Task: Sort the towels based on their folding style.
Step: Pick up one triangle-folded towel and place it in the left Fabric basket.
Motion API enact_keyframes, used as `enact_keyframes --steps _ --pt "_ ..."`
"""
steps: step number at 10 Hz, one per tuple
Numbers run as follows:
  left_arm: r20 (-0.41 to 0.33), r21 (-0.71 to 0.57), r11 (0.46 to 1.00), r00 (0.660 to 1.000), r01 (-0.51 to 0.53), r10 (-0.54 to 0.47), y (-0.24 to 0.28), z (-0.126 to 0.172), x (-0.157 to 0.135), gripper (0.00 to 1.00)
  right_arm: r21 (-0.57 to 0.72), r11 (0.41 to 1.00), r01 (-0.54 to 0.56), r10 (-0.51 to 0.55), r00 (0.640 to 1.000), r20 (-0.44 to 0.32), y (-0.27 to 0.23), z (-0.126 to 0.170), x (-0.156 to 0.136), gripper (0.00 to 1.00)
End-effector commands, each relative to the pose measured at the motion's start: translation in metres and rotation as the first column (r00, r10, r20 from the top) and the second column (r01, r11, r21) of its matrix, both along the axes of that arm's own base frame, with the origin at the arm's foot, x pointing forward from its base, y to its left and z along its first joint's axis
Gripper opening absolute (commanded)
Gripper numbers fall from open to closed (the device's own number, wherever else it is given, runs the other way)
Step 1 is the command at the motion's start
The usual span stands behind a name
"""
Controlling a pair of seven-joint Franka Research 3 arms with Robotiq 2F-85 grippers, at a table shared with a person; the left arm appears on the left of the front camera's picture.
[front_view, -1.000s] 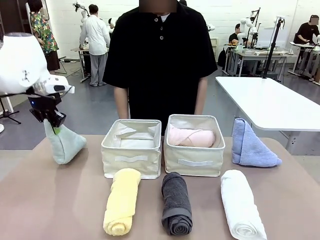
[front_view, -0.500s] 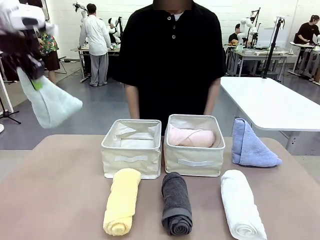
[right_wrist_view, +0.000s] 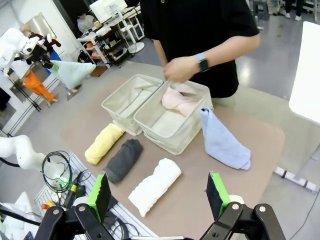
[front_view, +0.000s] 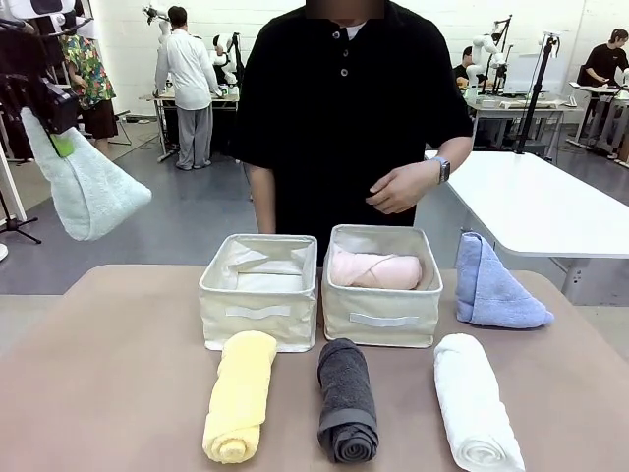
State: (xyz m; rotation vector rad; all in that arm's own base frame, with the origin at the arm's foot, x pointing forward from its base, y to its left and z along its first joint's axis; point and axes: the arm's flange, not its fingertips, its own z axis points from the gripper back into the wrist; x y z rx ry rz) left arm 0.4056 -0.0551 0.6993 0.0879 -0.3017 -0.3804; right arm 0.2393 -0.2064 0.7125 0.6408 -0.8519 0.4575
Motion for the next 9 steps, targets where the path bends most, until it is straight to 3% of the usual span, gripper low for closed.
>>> enact_keyframes --steps 1,2,3,4,5,6,7,8,9 --pt "0.001 -0.004 1.0 1.0 -0.014 0.014 0.004 0.0 0.001 0.19 -0.001 1.0 -0.018 0.018 1.0 0.005 -0.001 0.001 0.001 1.0" --pt "-0.068 -0.002 0.994 0.992 0.108 -0.108 -0.025 -0.018 -0.003 0.19 -0.001 1.0 -0.018 0.018 1.0 0.005 -0.001 0.001 0.001 1.0" --pt "-0.099 -0.029 0.967 0.961 0.255 -0.256 -0.051 -0.016 -0.015 0.19 -0.001 1.0 -0.018 0.018 1.0 0.005 -0.001 0.001 0.001 1.0" --pt "-0.125 -0.006 0.942 0.934 0.337 -0.335 -0.06 -0.007 -0.025 0.19 -0.001 1.0 -0.018 0.018 1.0 0.005 -0.001 0.001 0.001 1.0" --pt "-0.228 -0.09 0.922 0.893 0.377 -0.388 -0.046 0.011 -0.026 0.19 -0.001 1.0 -0.018 0.018 1.0 0.005 -0.001 0.001 0.001 1.0" --pt "-0.246 -0.128 0.918 0.884 0.376 -0.396 -0.035 0.015 -0.026 0.19 -0.001 1.0 -0.018 0.018 1.0 0.005 -0.001 0.001 0.001 1.0" --pt "-0.331 -0.203 0.868 0.803 0.453 -0.496 -0.029 0.011 -0.034 0.19 -0.001 1.0 -0.018 0.018 1.0 0.005 -0.001 0.001 0.001 1.0" --pt "-0.395 -0.127 0.778 0.688 0.615 -0.609 -0.032 0.005 -0.039 0.19 -0.001 1.0 -0.018 0.018 1.0 0.005 -0.001 0.001 0.001 1.0" --pt "-0.346 -0.131 0.71 0.639 0.692 -0.687 -0.033 0.003 -0.043 0.19 -0.001 1.0 -0.018 0.018 1.0 0.005 -0.001 0.001 0.001 1.0"
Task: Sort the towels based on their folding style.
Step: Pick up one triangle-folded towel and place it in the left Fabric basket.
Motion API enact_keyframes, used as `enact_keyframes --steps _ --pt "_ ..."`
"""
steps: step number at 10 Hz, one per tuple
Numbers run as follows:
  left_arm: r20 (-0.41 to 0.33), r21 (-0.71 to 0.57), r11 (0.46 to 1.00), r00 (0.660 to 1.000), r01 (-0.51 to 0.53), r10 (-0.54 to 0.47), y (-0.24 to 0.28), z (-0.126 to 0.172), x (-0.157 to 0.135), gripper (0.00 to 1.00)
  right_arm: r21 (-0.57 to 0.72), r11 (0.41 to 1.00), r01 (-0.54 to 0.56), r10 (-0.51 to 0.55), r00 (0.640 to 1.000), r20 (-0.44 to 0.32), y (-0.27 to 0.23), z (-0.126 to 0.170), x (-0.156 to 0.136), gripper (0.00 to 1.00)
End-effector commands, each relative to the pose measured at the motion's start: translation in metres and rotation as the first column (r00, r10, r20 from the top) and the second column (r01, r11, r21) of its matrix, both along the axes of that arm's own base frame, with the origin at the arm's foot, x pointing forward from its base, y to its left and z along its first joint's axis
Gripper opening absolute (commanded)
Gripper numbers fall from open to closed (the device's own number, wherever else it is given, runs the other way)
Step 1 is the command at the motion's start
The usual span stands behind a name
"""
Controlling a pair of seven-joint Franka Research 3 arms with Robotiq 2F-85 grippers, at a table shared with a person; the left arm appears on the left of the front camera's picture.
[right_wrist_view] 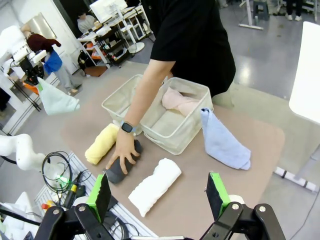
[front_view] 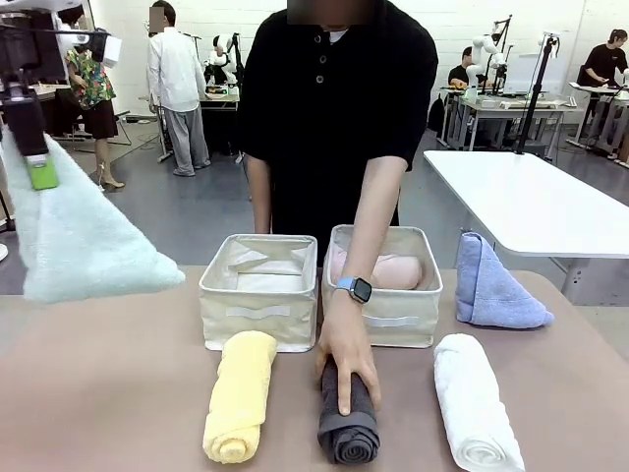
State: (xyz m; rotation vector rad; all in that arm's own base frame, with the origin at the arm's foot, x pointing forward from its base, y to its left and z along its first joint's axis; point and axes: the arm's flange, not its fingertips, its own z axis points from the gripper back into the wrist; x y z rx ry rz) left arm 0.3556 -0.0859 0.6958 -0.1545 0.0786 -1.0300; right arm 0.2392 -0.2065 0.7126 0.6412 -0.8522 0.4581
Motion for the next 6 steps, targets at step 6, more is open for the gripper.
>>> enact_keyframes --steps 6 --pt "0.018 0.001 0.996 0.996 -0.089 0.089 -0.001 0.0018 0.0036 0.19 -0.001 1.0 -0.018 0.018 1.0 0.004 -0.0006 0.0007 0.0007 1.0"
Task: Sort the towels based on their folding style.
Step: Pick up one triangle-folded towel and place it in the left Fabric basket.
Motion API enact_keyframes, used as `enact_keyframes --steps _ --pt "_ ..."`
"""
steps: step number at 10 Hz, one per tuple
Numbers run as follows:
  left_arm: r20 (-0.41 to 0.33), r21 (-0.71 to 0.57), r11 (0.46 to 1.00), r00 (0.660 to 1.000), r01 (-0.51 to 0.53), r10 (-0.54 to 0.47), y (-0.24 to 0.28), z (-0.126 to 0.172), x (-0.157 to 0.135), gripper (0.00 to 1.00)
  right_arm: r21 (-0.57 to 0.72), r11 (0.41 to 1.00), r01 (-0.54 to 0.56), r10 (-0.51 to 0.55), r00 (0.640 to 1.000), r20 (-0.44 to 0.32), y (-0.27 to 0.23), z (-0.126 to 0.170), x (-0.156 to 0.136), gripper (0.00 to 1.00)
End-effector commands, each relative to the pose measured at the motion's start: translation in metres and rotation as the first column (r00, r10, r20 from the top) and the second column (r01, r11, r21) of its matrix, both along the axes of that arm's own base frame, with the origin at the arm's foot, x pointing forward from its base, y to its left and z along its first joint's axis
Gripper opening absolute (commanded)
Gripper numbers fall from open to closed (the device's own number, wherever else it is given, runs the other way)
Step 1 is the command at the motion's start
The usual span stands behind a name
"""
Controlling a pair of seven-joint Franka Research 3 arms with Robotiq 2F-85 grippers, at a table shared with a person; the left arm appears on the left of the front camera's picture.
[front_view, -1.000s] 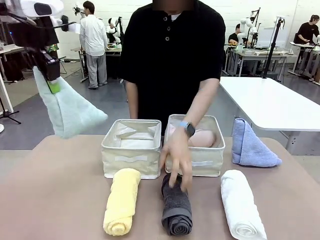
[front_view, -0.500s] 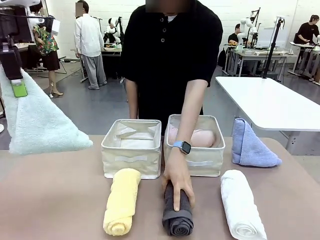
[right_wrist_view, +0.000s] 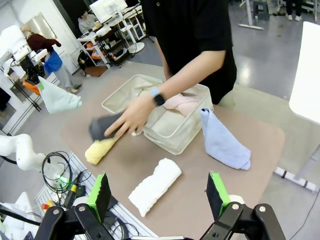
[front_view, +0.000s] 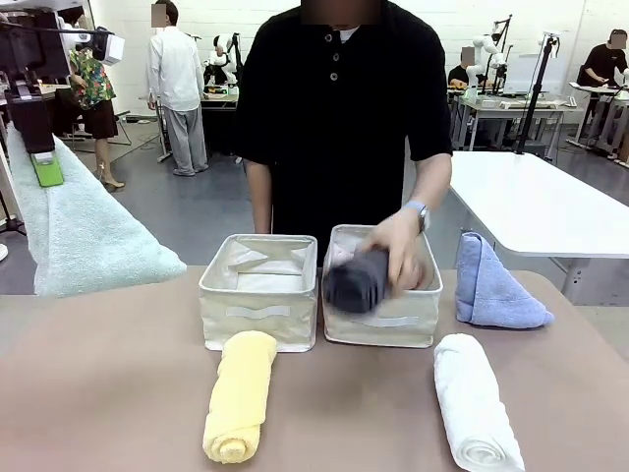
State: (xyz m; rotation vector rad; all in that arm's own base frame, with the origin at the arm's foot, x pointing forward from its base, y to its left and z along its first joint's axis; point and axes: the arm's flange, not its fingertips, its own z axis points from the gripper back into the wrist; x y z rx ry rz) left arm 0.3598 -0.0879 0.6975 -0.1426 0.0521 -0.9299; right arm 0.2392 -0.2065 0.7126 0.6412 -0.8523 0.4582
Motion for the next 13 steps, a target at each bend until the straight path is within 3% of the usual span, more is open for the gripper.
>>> enact_keyframes --steps 1,2,4,5,8,10,13 --pt "0.11 0.075 0.992 0.987 0.105 -0.113 -0.019 0.0 0.007 0.19 -0.001 1.0 -0.018 0.018 1.0 0.004 -0.001 0.001 0.001 1.0" --pt "0.183 0.211 0.924 0.916 0.318 -0.357 -0.038 -0.002 0.018 0.19 -0.001 1.0 -0.018 0.018 1.0 0.004 -0.001 0.001 0.001 1.0" --pt "0.266 0.341 0.826 0.796 0.45 -0.544 -0.076 -0.016 0.053 0.19 -0.001 1.0 -0.018 0.018 1.0 0.004 -0.001 0.001 0.001 1.0" --pt "0.299 0.352 0.811 0.764 0.468 -0.571 -0.092 -0.024 0.069 0.19 -0.001 1.0 -0.018 0.018 1.0 0.004 -0.001 0.001 0.001 1.0" --pt "0.357 0.207 0.844 0.766 0.494 -0.536 -0.137 -0.043 0.112 0.19 -0.001 1.0 -0.018 0.018 1.0 0.004 -0.001 0.001 0.001 1.0" --pt "0.319 0.146 0.834 0.772 0.533 -0.549 -0.148 -0.051 0.131 0.19 -0.001 1.0 -0.018 0.018 1.0 0.004 -0.001 0.001 0.001 1.0" --pt "0.257 0.159 0.79 0.748 0.592 -0.613 -0.168 -0.073 0.156 0.19 -0.001 1.0 -0.018 0.018 1.0 0.004 -0.001 0.001 0.001 1.0"
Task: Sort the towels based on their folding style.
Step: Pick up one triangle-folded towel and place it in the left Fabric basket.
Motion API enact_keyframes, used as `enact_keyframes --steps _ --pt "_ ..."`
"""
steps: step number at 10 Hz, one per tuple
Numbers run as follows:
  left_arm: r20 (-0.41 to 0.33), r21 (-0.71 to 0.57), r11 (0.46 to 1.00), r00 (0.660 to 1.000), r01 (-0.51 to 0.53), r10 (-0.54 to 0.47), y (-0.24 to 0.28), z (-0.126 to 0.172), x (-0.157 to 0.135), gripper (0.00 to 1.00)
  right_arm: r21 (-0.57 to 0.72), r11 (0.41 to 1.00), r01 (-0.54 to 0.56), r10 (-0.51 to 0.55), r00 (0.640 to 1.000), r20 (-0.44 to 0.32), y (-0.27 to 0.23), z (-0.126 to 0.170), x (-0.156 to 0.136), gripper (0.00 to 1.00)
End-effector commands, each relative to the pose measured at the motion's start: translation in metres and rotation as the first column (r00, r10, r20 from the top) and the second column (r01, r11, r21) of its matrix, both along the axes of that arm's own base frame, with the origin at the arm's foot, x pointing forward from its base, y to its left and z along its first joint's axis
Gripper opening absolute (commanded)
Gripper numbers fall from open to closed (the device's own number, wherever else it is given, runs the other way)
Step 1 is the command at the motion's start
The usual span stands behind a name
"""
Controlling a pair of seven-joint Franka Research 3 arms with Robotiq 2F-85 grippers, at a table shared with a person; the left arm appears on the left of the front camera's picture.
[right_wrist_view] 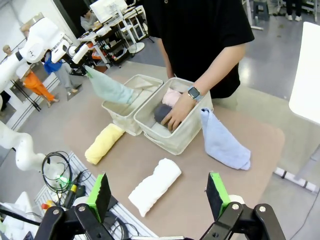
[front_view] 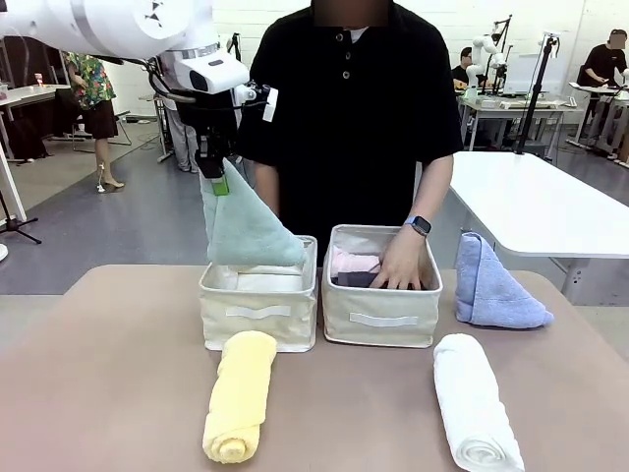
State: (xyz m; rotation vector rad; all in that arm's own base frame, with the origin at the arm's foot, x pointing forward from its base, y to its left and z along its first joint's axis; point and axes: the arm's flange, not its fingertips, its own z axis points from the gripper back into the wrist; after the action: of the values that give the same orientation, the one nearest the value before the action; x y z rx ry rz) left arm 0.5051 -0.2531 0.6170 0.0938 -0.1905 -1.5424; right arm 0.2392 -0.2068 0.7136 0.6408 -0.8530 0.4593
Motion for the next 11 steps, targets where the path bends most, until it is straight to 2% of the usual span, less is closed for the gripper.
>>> enact_keyframes --steps 1,4,7,11 --pt "-0.053 0.033 0.996 0.995 0.087 -0.085 0.001 -0.002 0.014 0.19 -0.001 1.0 -0.017 0.017 1.0 0.003 0.0 0.0 0.001 1.0" --pt "-0.13 0.02 0.995 0.987 0.1 -0.097 0.01 -0.034 0.027 0.19 -0.001 1.0 -0.017 0.017 1.0 0.003 0.0 0.0 0.001 1.0" --pt "-0.161 0.019 0.995 0.983 0.097 -0.092 0.004 -0.065 0.035 0.19 -0.001 1.0 -0.017 0.017 1.0 0.003 0.0 0.0 0.001 1.0" --pt "-0.165 0.004 0.993 0.98 0.116 -0.114 -0.029 -0.072 0.035 0.19 -0.001 1.0 -0.017 0.017 1.0 0.003 0.0 0.0 0.001 1.0"
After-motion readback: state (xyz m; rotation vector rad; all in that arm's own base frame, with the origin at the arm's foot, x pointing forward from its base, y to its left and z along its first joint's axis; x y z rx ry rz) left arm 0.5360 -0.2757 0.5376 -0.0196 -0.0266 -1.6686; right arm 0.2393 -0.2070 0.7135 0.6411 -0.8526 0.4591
